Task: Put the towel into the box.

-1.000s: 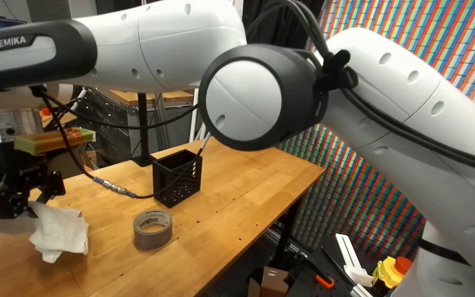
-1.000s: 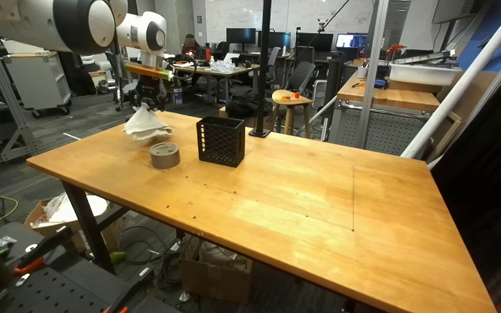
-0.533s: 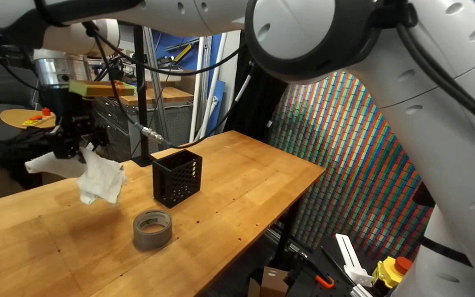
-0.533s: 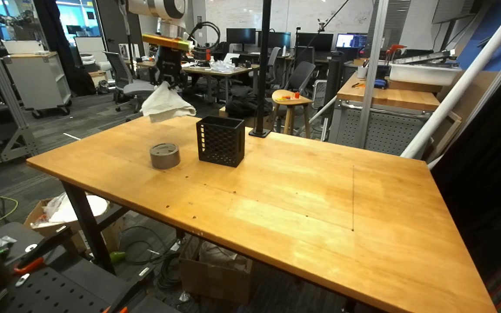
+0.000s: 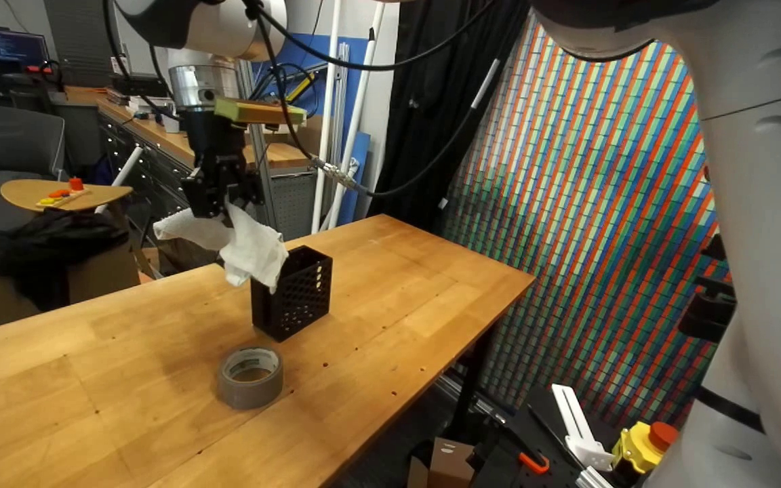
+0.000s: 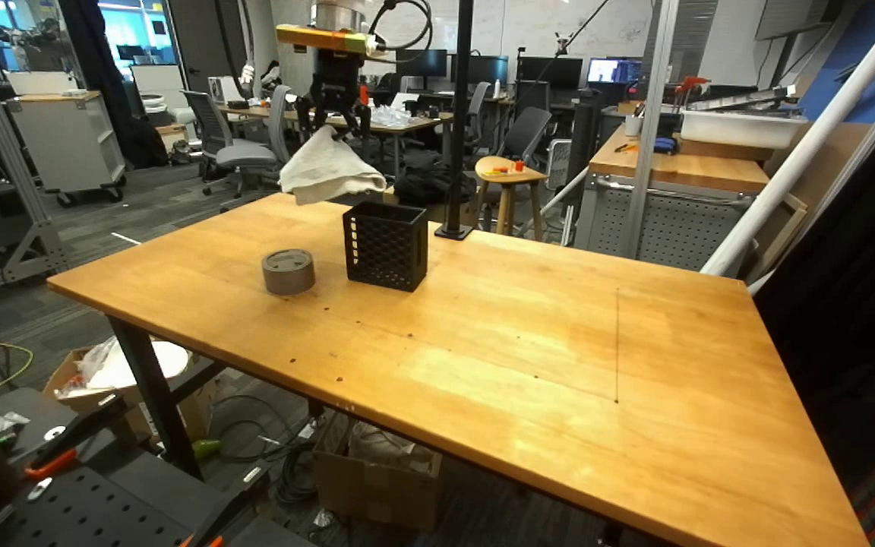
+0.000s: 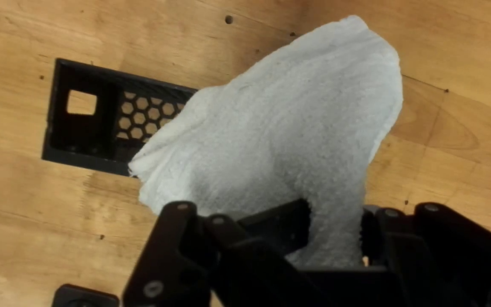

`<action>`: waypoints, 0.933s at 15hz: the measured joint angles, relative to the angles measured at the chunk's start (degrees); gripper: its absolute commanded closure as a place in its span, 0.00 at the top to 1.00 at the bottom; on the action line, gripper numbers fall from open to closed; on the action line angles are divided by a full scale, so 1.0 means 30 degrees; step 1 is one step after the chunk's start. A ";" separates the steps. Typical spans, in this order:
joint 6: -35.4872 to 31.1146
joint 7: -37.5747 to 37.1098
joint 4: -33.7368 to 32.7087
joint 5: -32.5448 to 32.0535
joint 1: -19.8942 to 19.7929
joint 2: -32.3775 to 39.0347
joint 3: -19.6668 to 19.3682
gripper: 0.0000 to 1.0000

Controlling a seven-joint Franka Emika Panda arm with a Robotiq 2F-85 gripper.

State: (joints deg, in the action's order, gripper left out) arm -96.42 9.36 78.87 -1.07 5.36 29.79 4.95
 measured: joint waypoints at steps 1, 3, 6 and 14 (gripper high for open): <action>-0.0416 -0.0028 0.0583 0.0000 -0.0186 -0.0462 -0.0118 0.04; -0.1260 -0.0031 0.1503 -0.0099 -0.0456 -0.1141 -0.0339 0.03; -0.2303 0.0010 0.2561 -0.0481 -0.0755 -0.1732 -0.0593 0.04; -0.3701 0.1664 0.4331 -0.1716 -0.1872 -0.2232 -0.0973 0.04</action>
State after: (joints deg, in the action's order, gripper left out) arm -107.53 14.35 91.86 -6.22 -0.26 23.10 2.03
